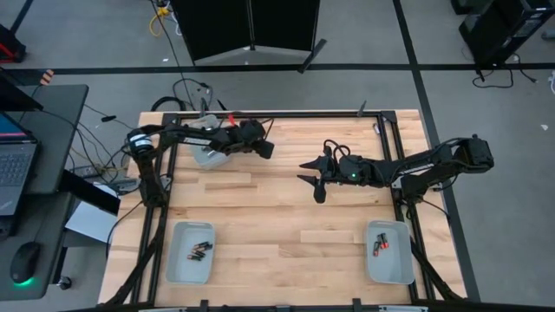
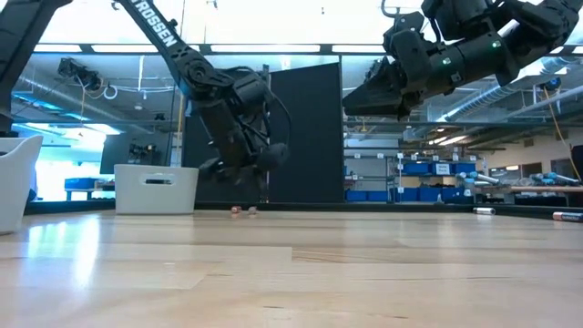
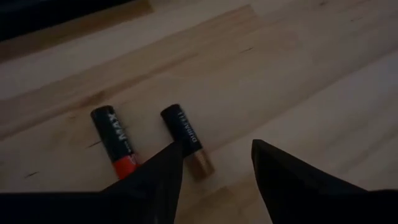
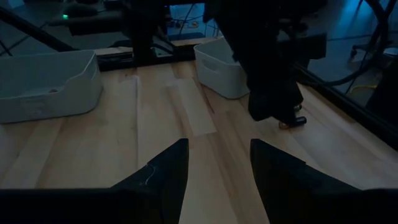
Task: Sort batteries
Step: Put the black-brown battery into the bottom left gray bin
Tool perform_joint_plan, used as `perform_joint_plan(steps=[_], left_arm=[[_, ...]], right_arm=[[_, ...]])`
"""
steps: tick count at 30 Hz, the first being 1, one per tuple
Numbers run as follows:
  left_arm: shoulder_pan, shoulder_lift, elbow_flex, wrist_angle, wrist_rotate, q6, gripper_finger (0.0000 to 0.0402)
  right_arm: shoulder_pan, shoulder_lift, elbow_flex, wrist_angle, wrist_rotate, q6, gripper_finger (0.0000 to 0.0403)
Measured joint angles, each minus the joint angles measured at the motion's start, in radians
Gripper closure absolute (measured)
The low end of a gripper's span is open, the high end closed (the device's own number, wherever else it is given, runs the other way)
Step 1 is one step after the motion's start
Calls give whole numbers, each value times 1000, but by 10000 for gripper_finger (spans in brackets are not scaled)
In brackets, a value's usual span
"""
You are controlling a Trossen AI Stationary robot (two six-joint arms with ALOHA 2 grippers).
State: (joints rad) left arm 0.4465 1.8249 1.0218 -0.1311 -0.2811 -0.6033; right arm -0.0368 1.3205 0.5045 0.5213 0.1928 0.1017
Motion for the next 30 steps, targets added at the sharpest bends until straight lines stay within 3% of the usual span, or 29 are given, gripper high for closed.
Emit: perform_joint_plan(steps=[9, 20, 30], left_arm=[[21, 23, -1, -4, -1, 17, 208], [24, 67, 0, 6, 9, 44, 250], [13, 75, 25, -7, 9, 194, 355]], right_arm=[[0, 0, 0, -2, -1, 0, 220], [0, 0, 0, 0, -2, 0, 220], [0, 1, 0, 0, -2, 0, 226]])
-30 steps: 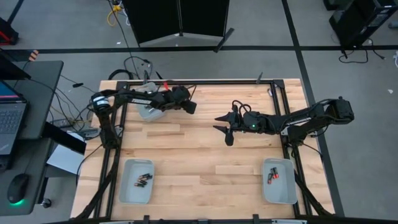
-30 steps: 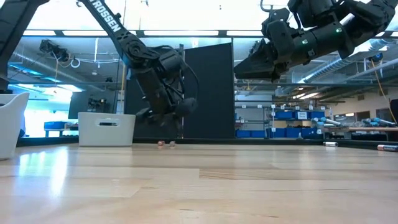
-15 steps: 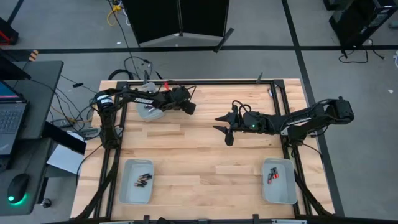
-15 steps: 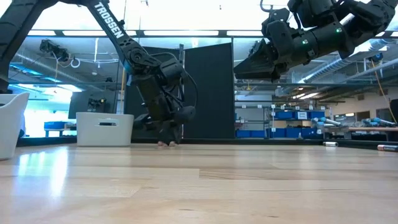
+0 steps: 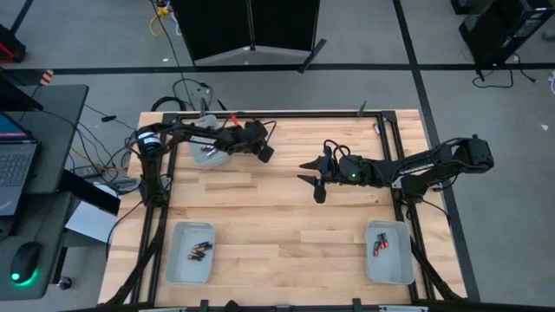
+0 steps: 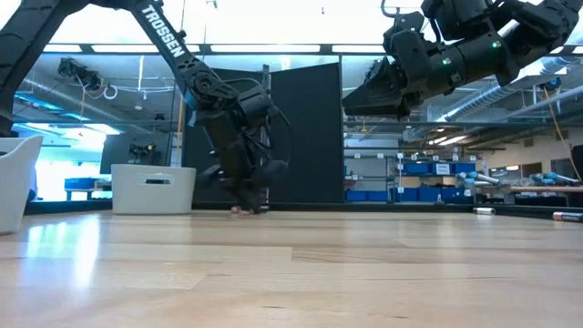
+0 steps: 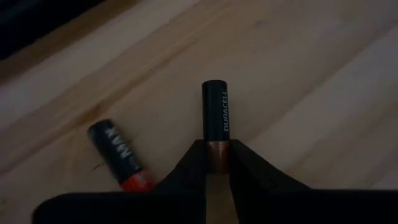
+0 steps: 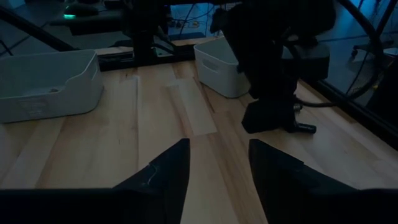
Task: Sort batteries
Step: Put the black-brown battery into the bottom left gray bin
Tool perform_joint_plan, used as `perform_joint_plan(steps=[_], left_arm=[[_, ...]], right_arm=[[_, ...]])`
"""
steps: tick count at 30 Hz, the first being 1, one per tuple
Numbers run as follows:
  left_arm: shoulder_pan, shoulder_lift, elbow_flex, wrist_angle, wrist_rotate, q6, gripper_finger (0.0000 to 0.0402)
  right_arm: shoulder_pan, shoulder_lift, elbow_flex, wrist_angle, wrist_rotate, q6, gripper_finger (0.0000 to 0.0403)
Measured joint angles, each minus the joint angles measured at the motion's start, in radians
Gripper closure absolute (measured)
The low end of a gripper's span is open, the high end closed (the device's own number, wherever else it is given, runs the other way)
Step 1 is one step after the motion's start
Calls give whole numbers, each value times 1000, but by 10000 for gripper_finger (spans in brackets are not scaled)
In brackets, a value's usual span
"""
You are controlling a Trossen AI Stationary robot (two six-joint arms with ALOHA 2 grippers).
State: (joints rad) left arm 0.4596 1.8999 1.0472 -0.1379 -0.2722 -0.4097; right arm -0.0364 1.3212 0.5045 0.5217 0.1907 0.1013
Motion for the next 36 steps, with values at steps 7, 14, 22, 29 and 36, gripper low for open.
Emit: perform_joint_plan(steps=[7, 14, 22, 29, 36], left_arm=[[-47, 3, 69, -26, -11, 153, 355], [-145, -81, 139, -173, -13, 249, 355], [-349, -357, 139, -447, 6, 275, 355], [-639, -565, 139, -698, 65, 140, 355], [-950, -601, 139, -928, 110, -195, 355]], right_arm=[[0, 0, 0, 0, 0, -1, 236], [0, 0, 0, -29, 0, -8, 238], [0, 0, 0, -50, 1, -11, 238], [0, 0, 0, -55, 0, -15, 238], [0, 0, 0, -62, 0, -15, 238]])
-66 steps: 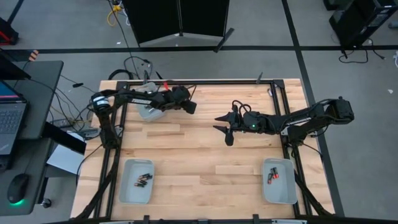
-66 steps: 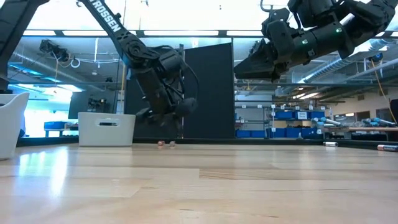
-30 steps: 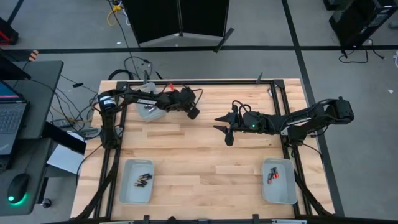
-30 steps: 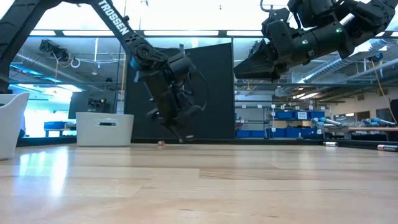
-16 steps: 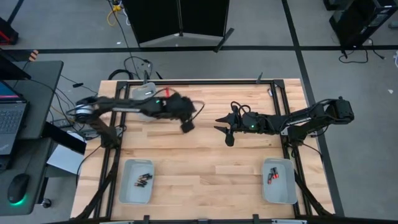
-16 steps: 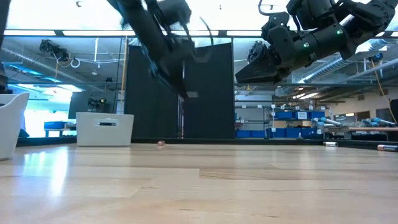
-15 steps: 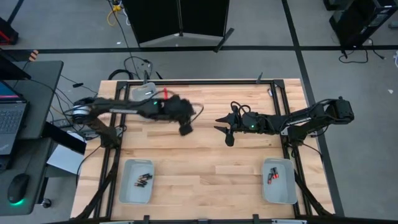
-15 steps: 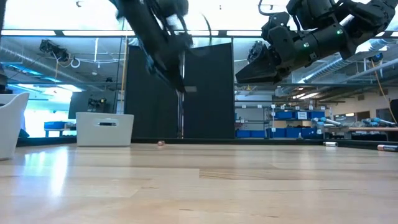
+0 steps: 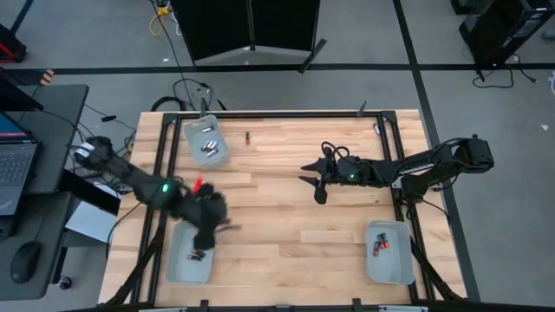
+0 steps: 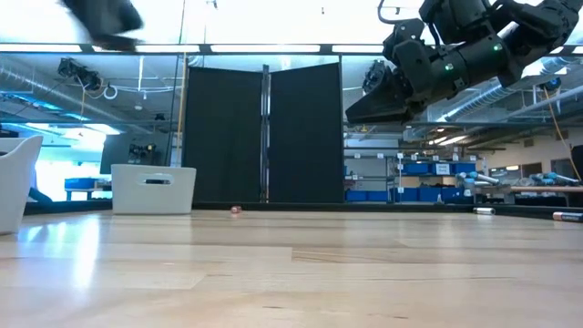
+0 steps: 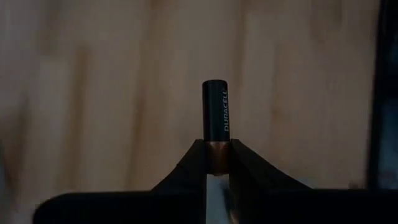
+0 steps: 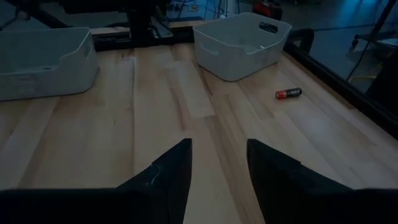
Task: Sort batteries
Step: Put the black-brown battery into the bottom left gray bin
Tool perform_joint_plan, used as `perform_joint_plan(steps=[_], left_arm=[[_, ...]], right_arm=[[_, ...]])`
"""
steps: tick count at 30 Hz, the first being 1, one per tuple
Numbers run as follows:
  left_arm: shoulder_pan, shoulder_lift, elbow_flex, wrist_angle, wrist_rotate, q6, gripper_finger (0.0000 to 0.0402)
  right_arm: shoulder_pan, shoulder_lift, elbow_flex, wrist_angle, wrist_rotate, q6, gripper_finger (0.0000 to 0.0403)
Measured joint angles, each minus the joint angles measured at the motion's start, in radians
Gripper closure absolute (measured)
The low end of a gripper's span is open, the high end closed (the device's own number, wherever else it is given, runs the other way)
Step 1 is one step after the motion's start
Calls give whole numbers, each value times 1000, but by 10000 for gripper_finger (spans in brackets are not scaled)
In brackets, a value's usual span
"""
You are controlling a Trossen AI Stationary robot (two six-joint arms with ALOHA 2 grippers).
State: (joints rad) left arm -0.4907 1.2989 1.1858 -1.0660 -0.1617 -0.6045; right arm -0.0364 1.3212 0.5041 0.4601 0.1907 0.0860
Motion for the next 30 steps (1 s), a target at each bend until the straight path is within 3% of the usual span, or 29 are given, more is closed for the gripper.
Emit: perform_joint_plan(steps=[6, 12, 16, 24, 30], left_arm=[[-237, 84, -2, -184, 35, -269, 355], [-378, 116, -140, -21, 20, -479, 355], [-404, 117, -228, 23, 3, -529, 355], [-402, 116, -350, 74, 50, -484, 355], [-401, 116, -427, 194, 62, -481, 355]], right_arm=[[2, 0, 0, -8, -26, 26, 241], [15, 0, 0, -8, -37, 19, 271], [16, 0, 0, -12, -67, 10, 307], [17, 0, 0, -44, -88, -13, 381], [17, 0, 0, -56, -88, -15, 388]])
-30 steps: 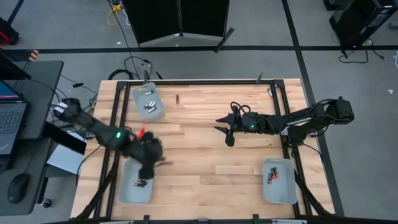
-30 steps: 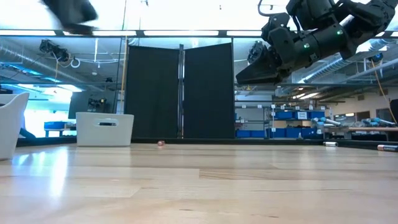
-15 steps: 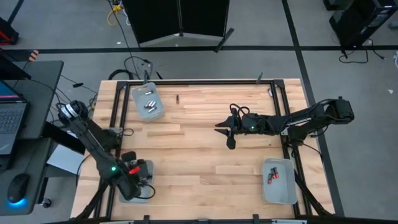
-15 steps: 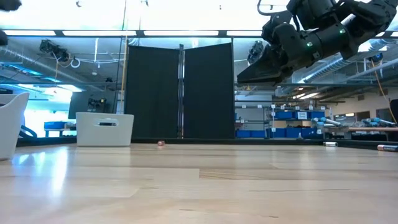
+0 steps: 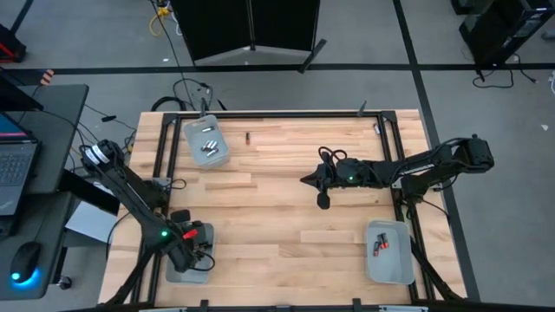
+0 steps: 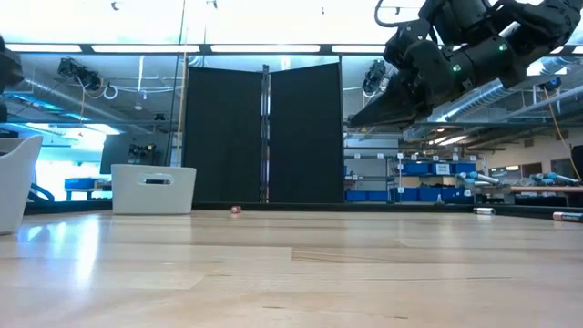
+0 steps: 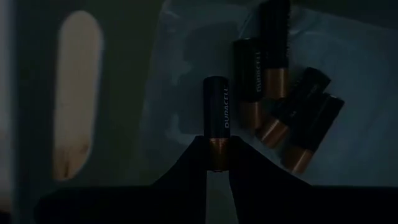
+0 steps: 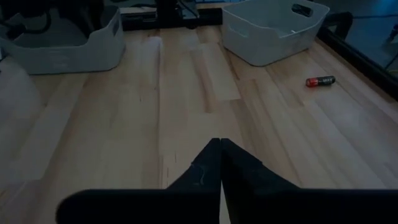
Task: Sort batteries
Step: Put the black-brown battery into the bottom left gray bin, then adjust the bottom right gray bin
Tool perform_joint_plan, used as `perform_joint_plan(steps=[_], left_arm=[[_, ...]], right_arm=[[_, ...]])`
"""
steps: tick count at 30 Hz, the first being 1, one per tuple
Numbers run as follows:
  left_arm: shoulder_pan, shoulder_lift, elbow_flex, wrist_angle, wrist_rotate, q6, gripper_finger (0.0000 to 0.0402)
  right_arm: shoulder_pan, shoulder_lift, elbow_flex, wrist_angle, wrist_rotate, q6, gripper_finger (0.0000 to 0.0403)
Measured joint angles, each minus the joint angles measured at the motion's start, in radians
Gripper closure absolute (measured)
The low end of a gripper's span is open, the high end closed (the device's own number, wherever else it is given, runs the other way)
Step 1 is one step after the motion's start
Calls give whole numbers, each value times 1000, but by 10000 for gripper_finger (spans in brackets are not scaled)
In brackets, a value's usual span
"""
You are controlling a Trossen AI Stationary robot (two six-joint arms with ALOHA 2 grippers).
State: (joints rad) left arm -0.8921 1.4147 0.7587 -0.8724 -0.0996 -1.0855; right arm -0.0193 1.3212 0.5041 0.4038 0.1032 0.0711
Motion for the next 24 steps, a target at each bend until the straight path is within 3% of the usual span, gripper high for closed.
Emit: perform_joint_plan(steps=[4, 7, 10, 14, 19, 24], left_arm=[[0, 0, -6, 10, 12, -19, 355], [0, 0, 16, -15, 33, -24, 323], [0, -1, 65, -79, 34, -56, 279], [0, -3, 160, -170, -41, -71, 263], [2, -34, 244, -181, -193, -47, 294], [29, -117, 225, -29, -339, 40, 370]], right_arm=[[0, 0, 23, -60, 0, 3, 379], [5, 0, 89, -189, 0, 1, 380], [21, 0, 179, -359, -7, -26, 386], [59, 0, 326, -660, -25, -23, 389], [164, 0, 495, -1050, -45, 69, 385], [337, -1, 573, -1300, -123, 303, 391]])
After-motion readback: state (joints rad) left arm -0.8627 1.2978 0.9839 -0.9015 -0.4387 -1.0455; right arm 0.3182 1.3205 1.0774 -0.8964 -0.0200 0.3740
